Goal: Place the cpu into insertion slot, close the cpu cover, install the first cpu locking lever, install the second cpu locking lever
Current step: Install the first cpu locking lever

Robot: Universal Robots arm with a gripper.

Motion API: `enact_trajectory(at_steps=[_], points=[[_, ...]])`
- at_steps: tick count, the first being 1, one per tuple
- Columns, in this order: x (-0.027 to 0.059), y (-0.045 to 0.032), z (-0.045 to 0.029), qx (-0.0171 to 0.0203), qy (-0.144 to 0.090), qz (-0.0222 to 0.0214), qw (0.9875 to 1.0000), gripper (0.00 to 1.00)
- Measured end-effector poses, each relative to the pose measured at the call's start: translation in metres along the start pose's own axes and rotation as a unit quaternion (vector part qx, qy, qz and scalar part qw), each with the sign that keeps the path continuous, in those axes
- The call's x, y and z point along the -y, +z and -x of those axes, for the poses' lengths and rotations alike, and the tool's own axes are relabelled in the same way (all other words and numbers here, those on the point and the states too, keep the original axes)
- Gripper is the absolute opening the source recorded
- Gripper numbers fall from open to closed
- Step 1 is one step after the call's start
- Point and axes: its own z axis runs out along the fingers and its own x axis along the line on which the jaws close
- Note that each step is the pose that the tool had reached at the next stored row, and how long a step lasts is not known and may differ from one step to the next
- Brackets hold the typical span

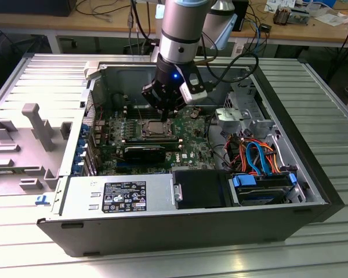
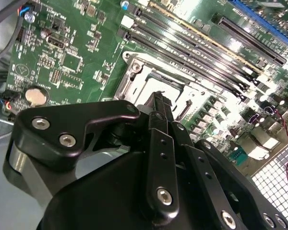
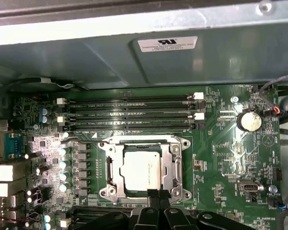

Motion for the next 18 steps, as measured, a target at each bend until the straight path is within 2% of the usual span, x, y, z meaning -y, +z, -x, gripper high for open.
enact_trajectory(at_steps=[2, 5, 6, 8, 9, 12, 18], points=[[0.0003, -0.0001, 0.0, -0.0001, -0.004, 0.0053, 1.0, 0.11], [0.0005, 0.0, 0.0, -0.0001, -0.006, 0.0076, 1.0, 0.11], [0.0008, 0.0, 0.0, -0.0002, -0.008, 0.0103, 0.9999, 0.11], [0.0026, 0.0, 0.0, -0.0003, -0.011, 0.0238, 0.9997, 0.11], [0.0028, -0.0001, 0.0, -0.0003, -0.011, 0.0262, 0.9996, 0.11], [0.0031, 0.0, 0.0, -0.0004, -0.013, 0.0313, 0.9994, 0.11], [0.0032, 0.0, 0.0, -0.0005, -0.018, 0.0349, 0.9992, 0.11]])
